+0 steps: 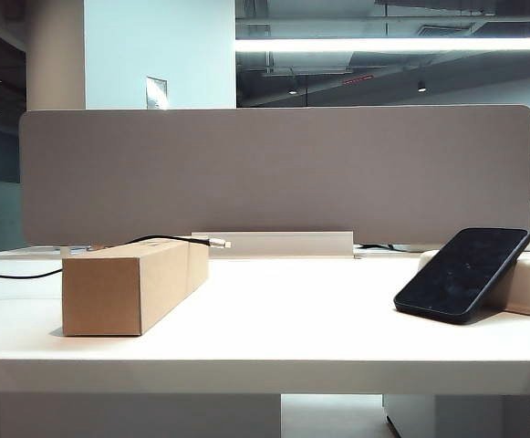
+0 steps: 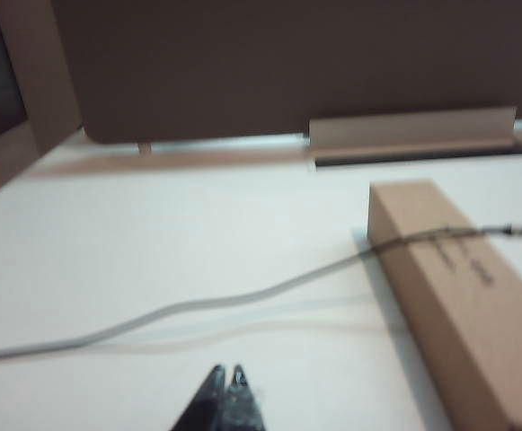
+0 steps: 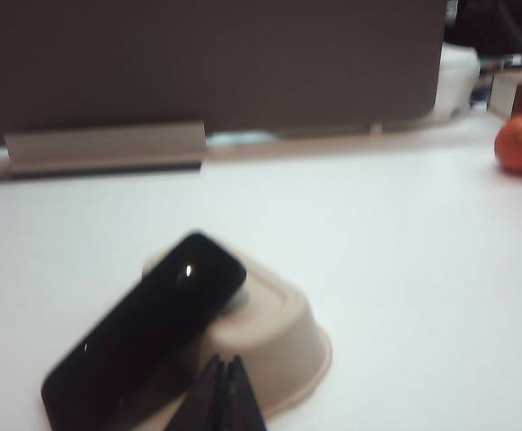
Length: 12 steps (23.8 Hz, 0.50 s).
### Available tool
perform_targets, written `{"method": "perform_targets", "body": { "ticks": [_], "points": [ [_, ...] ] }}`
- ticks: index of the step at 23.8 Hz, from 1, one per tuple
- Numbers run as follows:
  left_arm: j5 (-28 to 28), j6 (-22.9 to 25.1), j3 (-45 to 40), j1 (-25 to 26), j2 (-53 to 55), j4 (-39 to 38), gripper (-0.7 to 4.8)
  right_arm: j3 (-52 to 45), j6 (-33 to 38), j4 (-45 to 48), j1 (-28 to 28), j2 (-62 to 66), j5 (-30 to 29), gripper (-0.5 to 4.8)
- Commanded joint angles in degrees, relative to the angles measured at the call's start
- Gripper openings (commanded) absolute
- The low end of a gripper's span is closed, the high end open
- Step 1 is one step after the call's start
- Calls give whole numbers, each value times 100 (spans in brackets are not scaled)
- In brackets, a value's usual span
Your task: Pick up the charging cable and the phone, plug the charging cable into the charging port on the phone, and finally place them back on the table.
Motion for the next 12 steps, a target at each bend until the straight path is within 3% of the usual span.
{"method": "perform_targets", "body": {
  "ticks": [1, 12],
  "points": [
    [42, -20, 219, 2, 4, 133, -6, 358, -15, 72, 7, 131, 13, -5],
    [299, -20, 461, 2, 13, 146, -6, 1248, 125, -87, 9, 1331, -125, -5]
  ]
}}
